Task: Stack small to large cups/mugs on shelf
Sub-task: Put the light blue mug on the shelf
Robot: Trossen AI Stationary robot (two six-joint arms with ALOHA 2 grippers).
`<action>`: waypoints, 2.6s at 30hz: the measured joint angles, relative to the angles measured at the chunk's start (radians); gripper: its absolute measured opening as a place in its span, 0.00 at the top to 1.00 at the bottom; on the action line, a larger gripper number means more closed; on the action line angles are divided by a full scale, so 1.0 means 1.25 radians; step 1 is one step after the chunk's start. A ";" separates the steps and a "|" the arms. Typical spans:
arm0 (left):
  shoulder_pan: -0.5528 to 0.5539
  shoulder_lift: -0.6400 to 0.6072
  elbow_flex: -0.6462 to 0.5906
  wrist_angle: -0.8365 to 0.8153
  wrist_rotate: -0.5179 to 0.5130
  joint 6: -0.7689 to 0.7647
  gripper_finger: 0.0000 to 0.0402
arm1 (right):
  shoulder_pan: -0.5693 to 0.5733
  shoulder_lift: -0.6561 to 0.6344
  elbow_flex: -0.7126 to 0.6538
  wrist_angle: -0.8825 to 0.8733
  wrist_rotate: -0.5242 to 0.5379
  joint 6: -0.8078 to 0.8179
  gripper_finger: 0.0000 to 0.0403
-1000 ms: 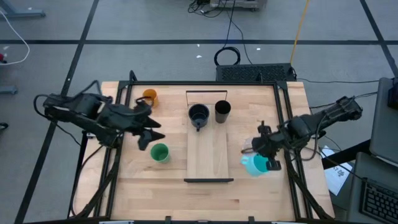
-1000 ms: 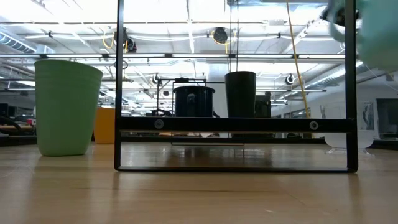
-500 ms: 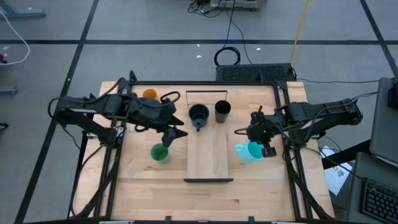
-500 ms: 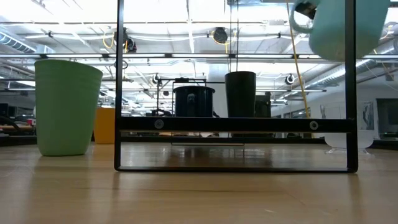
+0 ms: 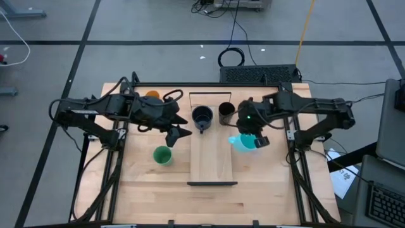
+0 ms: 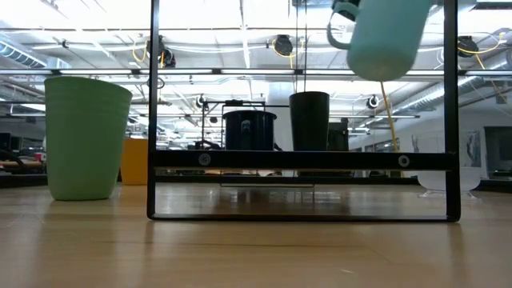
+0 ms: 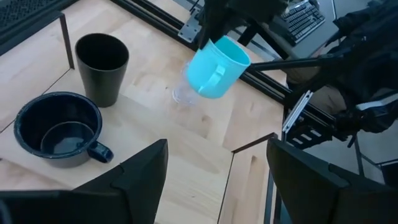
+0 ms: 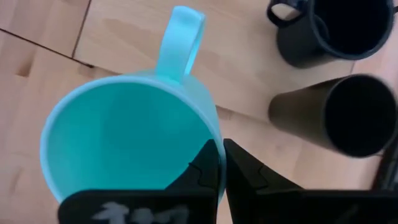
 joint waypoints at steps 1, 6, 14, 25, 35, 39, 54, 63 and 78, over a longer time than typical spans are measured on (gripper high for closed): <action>0.000 0.000 0.000 -0.007 -0.001 0.000 0.32 | -0.007 0.011 0.016 -0.009 0.000 -0.015 1.00; 0.000 0.000 0.000 -0.072 -0.023 0.000 0.32 | -0.039 0.080 0.093 -0.063 0.000 -0.096 1.00; 0.000 0.000 0.000 -0.086 -0.088 0.015 0.32 | -0.056 0.153 0.221 -0.064 -0.023 -0.116 1.00; 0.000 0.006 0.000 0.028 -0.023 0.048 0.32 | -0.056 0.163 0.308 -0.031 -0.059 -0.065 1.00; 0.003 0.055 0.000 0.127 0.066 0.038 0.32 | -0.034 0.148 0.308 0.034 -0.100 -0.034 1.00; 0.005 0.095 0.000 0.156 0.103 0.033 0.32 | -0.019 0.148 0.308 0.054 -0.107 -0.027 1.00; 0.005 0.113 0.000 0.226 0.110 0.018 0.32 | -0.009 0.154 0.307 0.064 -0.168 -0.015 1.00; 0.005 0.113 0.000 0.229 0.105 0.015 0.32 | -0.003 0.175 0.307 0.100 -0.192 -0.011 1.00; -0.001 0.145 0.000 0.236 0.131 -0.005 0.34 | -0.004 0.176 0.306 0.108 -0.191 -0.013 1.00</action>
